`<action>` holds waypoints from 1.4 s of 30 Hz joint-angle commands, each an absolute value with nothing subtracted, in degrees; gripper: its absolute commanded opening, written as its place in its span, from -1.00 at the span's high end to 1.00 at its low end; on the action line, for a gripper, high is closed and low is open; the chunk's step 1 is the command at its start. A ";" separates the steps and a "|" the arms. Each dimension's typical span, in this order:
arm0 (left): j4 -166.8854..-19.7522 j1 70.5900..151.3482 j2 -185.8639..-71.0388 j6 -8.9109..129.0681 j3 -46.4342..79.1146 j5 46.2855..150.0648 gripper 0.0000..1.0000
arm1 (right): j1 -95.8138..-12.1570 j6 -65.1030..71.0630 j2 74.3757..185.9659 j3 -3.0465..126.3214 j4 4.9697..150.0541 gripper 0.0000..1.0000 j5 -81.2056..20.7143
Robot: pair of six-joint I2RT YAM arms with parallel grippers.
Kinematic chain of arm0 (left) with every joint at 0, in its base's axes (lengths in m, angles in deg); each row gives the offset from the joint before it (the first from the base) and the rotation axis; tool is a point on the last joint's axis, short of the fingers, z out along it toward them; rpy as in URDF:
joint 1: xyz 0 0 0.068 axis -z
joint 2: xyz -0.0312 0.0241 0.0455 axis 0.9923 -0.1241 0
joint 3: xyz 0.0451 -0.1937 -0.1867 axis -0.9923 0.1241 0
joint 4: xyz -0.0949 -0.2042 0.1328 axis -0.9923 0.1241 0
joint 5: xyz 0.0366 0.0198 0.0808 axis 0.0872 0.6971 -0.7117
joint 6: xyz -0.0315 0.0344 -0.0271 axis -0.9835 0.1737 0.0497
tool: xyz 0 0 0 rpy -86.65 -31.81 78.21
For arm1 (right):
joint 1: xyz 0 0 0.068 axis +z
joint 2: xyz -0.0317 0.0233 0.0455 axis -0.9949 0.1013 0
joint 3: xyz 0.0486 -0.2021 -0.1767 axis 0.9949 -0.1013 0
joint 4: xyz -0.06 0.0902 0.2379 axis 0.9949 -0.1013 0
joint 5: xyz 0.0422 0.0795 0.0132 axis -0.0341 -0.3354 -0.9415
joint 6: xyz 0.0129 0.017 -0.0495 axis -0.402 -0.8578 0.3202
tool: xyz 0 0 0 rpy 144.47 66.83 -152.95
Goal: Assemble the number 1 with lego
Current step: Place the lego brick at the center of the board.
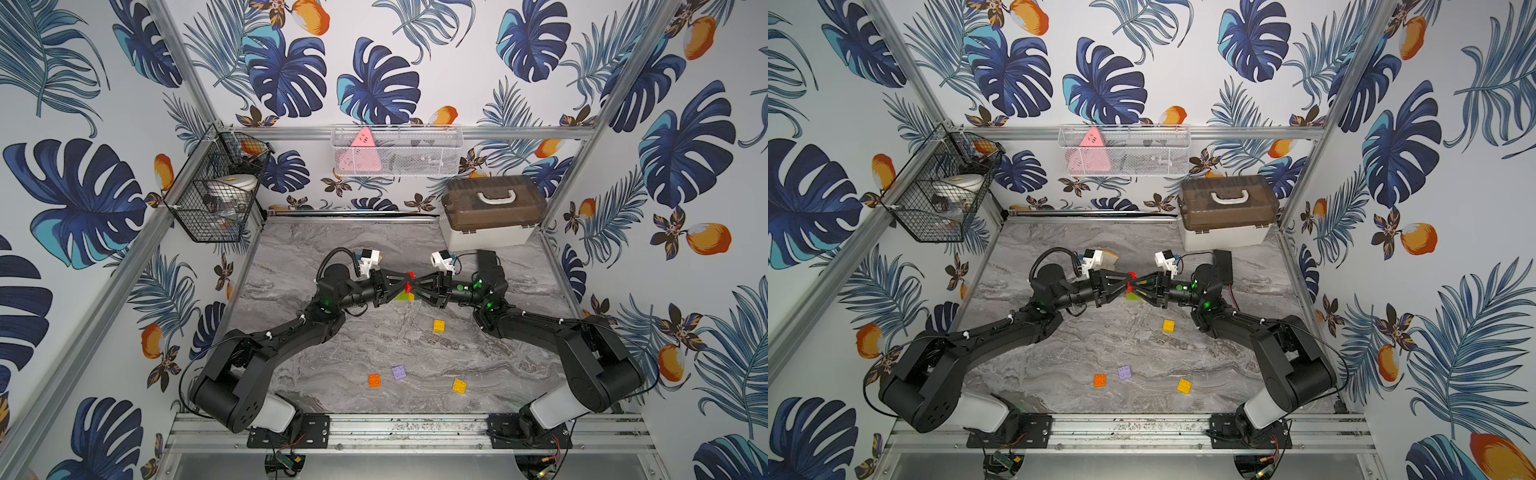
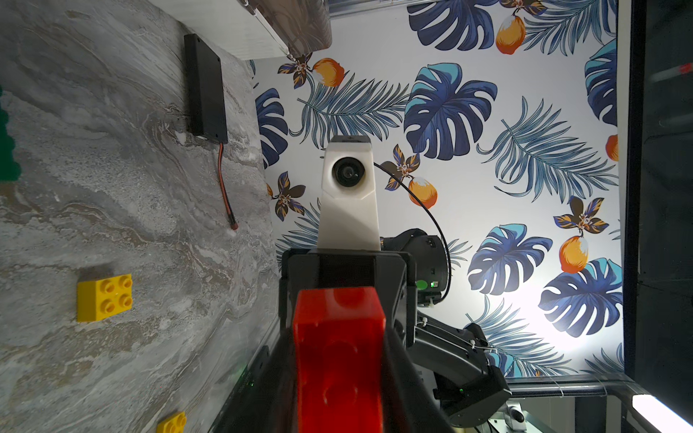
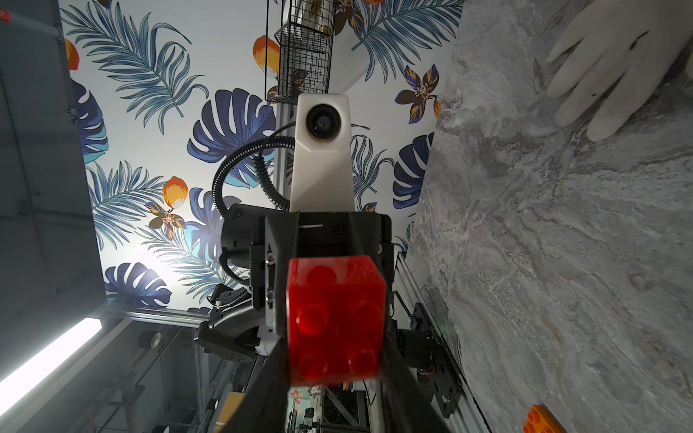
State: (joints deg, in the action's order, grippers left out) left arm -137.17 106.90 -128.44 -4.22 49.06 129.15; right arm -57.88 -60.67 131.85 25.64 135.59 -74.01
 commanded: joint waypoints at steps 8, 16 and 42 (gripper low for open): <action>-136.21 107.30 -127.57 -3.88 48.85 131.66 0.54 | -57.80 -59.89 131.57 26.02 137.47 0.45 -74.01; -121.48 106.08 -124.97 5.64 45.95 131.38 -0.19 | -57.82 -46.64 127.80 26.57 118.57 0.47 -73.73; -61.22 100.14 -118.14 46.81 41.91 95.26 -0.24 | -33.68 -6.05 147.26 53.26 42.90 0.51 -10.49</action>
State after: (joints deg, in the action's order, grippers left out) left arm -60.95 100.41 -117.82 44.22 41.17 97.63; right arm -34.50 -3.62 145.88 52.50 44.60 -17.51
